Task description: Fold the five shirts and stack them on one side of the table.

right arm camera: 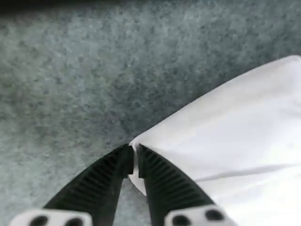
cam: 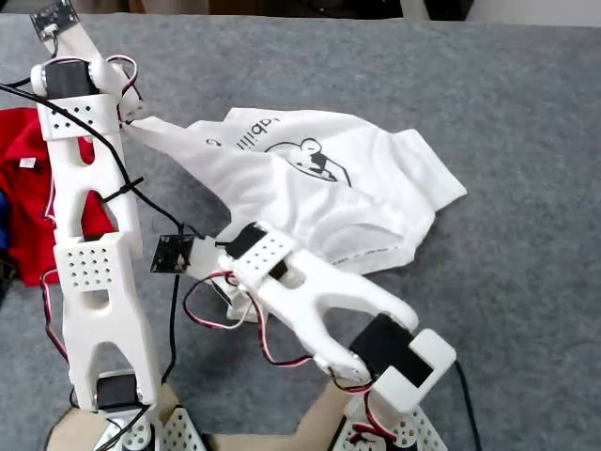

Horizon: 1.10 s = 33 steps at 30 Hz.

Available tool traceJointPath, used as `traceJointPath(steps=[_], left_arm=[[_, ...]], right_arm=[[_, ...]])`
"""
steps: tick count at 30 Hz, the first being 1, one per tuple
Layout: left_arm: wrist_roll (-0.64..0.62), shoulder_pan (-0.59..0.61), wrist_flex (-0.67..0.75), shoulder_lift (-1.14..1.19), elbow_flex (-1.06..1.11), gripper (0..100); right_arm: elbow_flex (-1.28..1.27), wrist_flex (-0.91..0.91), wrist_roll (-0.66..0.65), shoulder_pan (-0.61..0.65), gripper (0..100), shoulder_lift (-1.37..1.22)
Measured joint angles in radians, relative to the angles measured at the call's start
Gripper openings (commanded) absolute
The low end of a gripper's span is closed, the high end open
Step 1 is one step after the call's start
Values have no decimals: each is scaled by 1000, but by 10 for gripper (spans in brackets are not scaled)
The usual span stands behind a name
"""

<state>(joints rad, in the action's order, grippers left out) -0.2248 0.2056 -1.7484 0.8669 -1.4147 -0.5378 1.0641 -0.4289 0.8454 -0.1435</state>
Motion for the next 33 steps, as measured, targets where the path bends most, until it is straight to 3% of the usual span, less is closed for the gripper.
traceJointPath(steps=[10, 16, 25, 33], left_arm=[[0, 0, 0, 0, -3, 19], [0, 0, 0, 0, -173, 19], [0, -23, -2, -226, -100, 19], [0, -84, -2, -592, 176, 19]], right_arm=[[18, 144, -14, -29, 5, 143], [54, 203, -86, -201, 5, 419], [580, 384, -135, -577, 5, 621], [1010, 465, -135, -732, 5, 632]])
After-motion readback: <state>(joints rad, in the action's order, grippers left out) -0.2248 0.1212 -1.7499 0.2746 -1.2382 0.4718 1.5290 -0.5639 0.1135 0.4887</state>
